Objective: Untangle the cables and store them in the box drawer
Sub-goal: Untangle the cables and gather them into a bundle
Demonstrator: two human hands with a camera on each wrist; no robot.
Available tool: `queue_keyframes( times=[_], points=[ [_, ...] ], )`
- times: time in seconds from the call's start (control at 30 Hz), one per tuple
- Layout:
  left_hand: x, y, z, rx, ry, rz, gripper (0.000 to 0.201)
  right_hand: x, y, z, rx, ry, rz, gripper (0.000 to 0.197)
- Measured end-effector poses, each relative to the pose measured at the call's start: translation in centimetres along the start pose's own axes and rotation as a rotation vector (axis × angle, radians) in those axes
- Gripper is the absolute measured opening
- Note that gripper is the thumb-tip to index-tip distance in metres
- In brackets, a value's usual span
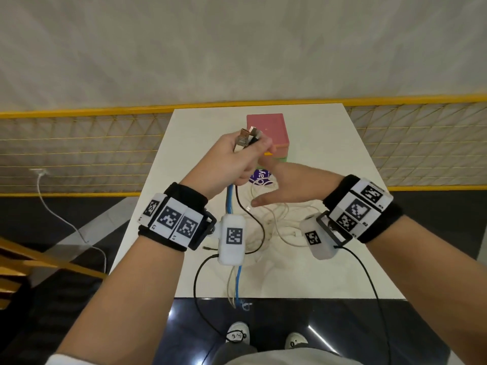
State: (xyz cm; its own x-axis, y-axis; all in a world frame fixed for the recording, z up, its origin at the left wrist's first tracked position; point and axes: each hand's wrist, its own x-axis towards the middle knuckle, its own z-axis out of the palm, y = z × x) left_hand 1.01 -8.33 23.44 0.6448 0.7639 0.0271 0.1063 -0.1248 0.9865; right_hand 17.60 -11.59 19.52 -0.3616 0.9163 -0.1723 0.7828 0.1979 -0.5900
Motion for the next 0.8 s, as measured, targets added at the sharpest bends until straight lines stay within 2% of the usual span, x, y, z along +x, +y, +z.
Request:
queue_keyframes(
  times=[0.07, 0.13, 0.2, 0.27, 0.33, 0.5, 0.57, 0.7, 0.8],
  points=[
    [0.0, 0.4, 0.1, -0.041, 0.042, 0.026, 0.021, 0.7, -1.0, 1.6, 0.075, -0.134, -0.040, 0.072],
    [0.1, 0.7, -0.3, -0.068, 0.126, 0.069, 0.021, 0.4, -2.0, 3.6, 0.046, -0.320, -0.073, 0.044],
    [0.1, 1.0, -1.0, -0.104, 0.213, 0.113, 0.023, -0.6, -2.2, 6.2, 0.025, -0.484, -0.093, 0.029],
    [0.0, 1.2, -1.9, -0.157, 0.295, 0.147, 0.023, -1.6, -1.7, 8.7, 0.051, -0.587, -0.096, 0.025],
    [-0.1, 1.4, -2.5, -0.198, 0.360, 0.168, 0.024, -2.2, -1.0, 10.4, 0.104, -0.608, -0.091, 0.022],
    [-0.3, 1.5, -2.4, -0.202, 0.390, 0.181, 0.023, -2.7, -0.2, 11.3, 0.269, -0.796, 0.005, 0.025],
    [-0.3, 1.5, -2.2, -0.192, 0.381, 0.179, 0.023, -2.4, 0.1, 11.0, 0.320, -0.775, 0.052, 0.028],
    [-0.1, 1.4, -1.6, -0.183, 0.359, 0.160, 0.023, -1.8, 1.4, 10.8, 0.121, -0.513, 0.047, 0.031],
    [-0.2, 0.8, -1.2, -0.145, 0.329, 0.136, 0.022, -1.8, 2.2, 11.1, 0.072, -0.555, 0.096, 0.043]
  ],
)
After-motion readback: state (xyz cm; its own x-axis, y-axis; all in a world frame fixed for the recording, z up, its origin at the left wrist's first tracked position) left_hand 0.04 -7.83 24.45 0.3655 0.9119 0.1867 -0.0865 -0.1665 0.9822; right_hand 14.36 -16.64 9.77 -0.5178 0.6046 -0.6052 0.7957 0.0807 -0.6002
